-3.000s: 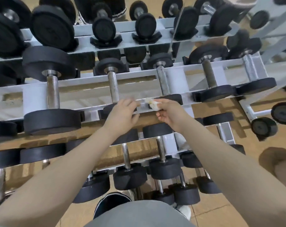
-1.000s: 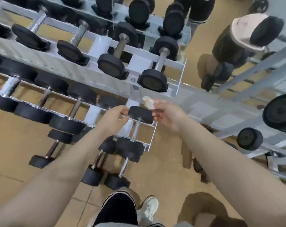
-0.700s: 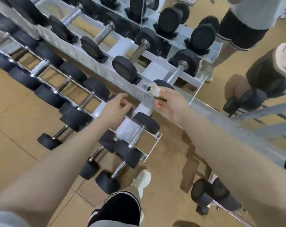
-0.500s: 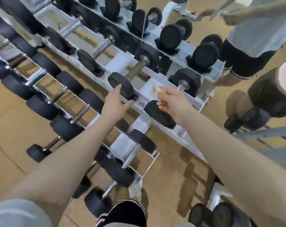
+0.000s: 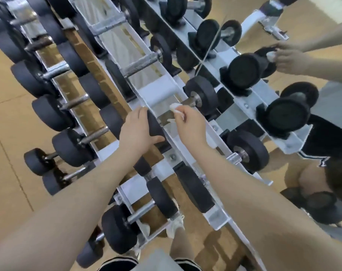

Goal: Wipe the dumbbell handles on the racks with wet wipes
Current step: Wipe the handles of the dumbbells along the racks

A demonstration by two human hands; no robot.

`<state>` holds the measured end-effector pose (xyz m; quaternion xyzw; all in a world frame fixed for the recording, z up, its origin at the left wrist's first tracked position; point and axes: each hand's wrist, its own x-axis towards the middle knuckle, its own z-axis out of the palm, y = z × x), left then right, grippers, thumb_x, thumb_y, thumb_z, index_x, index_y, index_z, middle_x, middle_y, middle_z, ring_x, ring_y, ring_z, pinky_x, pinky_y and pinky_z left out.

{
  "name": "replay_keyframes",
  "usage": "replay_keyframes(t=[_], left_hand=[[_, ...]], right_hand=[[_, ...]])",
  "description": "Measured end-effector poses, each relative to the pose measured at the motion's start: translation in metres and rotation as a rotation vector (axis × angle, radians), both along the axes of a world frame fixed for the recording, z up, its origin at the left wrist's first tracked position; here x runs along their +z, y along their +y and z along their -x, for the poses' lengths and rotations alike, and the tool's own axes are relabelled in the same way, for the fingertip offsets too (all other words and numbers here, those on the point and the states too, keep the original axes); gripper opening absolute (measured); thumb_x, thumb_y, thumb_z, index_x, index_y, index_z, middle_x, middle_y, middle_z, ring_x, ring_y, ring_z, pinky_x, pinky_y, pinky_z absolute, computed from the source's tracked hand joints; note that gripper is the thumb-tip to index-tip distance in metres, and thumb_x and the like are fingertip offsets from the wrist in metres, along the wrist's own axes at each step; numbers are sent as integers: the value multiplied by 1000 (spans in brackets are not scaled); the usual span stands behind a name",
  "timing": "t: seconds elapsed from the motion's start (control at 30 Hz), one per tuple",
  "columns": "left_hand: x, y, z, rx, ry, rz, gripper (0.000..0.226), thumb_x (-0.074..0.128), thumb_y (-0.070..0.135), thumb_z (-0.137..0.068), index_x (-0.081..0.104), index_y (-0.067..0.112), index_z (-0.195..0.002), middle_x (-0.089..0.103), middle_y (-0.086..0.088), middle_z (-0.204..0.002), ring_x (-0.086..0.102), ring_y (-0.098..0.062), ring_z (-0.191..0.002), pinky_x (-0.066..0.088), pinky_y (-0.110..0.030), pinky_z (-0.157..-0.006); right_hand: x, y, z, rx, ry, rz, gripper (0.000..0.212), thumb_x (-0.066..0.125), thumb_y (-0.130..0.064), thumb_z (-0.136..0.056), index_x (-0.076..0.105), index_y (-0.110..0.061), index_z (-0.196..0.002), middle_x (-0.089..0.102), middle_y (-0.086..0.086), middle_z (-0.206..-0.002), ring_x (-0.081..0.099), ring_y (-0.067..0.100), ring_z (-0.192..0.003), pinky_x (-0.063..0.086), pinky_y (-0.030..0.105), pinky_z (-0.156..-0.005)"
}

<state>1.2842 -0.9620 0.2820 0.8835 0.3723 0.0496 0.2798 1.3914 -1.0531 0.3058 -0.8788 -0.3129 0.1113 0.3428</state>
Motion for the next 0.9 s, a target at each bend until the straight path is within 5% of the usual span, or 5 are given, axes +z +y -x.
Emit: replay_keyframes(t=[0.13,0.33,0.5,0.67,0.9], left_hand=[[1,-1,-3,20,-1,32,88,80,42,-64,35,12,-133,41,-7,-136,35,-24,-127,40,-43,-100],[12,-5,-5,61,55,123,96,79,39,-66,25,13,-141,27,-3,-147,23,-19,-136,37,-42,-104],[17,-12,-5,102,104,131,97,75,41,-71,17,17,-145,13,1,-155,15,-16,-141,33,-37,-107],[23,-17,-7,128,146,110,96,73,40,-74,15,17,-146,10,2,-155,14,-15,-142,36,-35,-102],[22,-17,-7,146,146,97,94,74,40,-72,18,17,-144,12,2,-155,17,-15,-141,38,-34,-100]], right_hand=[[-18,33,-9,304,-111,166,28,42,-7,-94,62,-4,-114,59,19,-107,55,31,-97,39,32,-80],[-27,35,-28,819,-426,479,19,60,2,-76,62,-1,-95,50,14,-80,55,31,-69,38,30,-55],[-13,16,-75,695,-743,445,17,59,9,-63,64,3,-77,57,17,-64,57,33,-49,42,29,-40],[-7,23,-59,573,-506,554,28,44,0,-90,46,-3,-118,49,15,-117,56,31,-97,46,34,-73],[-25,16,-41,844,-541,478,31,55,4,-81,54,-3,-112,54,16,-94,60,34,-66,37,33,-50]])
